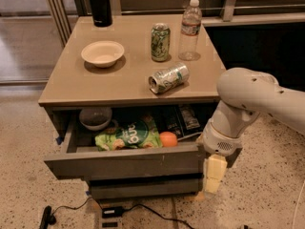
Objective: Open top drawer
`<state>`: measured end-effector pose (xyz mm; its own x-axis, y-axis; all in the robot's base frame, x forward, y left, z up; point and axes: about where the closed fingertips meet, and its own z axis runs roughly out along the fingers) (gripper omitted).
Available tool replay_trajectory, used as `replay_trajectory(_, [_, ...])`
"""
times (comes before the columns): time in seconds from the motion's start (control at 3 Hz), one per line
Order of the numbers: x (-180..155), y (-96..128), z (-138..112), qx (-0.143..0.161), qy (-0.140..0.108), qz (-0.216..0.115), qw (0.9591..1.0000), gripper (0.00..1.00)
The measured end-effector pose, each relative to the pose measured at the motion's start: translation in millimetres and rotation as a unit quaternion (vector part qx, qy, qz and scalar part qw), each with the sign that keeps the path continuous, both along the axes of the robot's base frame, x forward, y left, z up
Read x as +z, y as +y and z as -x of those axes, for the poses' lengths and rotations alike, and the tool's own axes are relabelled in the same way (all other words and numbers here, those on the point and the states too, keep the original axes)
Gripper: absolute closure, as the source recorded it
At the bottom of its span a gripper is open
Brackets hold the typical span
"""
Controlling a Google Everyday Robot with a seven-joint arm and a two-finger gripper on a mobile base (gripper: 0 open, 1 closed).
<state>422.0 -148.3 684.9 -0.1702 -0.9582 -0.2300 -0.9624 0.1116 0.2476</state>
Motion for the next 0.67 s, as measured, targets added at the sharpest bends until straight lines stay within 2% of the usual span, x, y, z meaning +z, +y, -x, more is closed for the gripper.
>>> replay_trajectory(0.33, [13,-8,18,0.001,0.023,0.005,0.9997,0.00])
replay_trajectory(0.67, [25,-17,38,0.005,0.060,0.008,0.9982,0.00])
